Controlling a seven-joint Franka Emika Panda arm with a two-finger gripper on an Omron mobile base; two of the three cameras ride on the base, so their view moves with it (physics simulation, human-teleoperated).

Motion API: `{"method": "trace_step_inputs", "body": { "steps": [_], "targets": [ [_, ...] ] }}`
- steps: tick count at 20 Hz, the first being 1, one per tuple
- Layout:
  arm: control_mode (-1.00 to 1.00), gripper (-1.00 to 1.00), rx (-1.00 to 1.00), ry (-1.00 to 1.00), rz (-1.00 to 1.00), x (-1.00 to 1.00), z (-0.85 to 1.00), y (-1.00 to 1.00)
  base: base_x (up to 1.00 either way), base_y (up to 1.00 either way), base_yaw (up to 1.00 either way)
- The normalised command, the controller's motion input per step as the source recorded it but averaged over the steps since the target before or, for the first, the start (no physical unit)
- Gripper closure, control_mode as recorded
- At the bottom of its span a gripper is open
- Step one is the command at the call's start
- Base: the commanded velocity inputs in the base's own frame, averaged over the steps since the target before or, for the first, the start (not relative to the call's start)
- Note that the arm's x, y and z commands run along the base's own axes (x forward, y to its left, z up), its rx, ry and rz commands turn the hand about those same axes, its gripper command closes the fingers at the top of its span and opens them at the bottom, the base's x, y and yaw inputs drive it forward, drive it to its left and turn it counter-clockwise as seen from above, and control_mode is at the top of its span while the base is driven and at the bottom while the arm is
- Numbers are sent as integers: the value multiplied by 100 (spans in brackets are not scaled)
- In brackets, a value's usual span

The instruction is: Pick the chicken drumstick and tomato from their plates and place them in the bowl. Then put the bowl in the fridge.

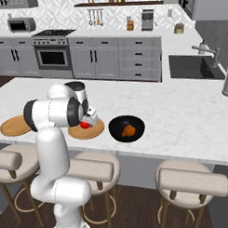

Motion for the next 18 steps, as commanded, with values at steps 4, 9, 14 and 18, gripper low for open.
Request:
{"method": "trace_step_inputs", "body": {
  "steps": [4, 9, 14, 18],
  "targets": [
    [-100, 100, 0, 0, 0, 0, -25, 0, 0, 0, 0],
    [-100, 100, 0, 0, 0, 4, 2, -6, 0, 0, 0],
    [-100, 100, 0, 0, 0, -14, 63, -50, 0, 0, 0],
    [-100, 100, 0, 0, 0, -41, 65, -92, 0, 0, 0]
  ]
}}
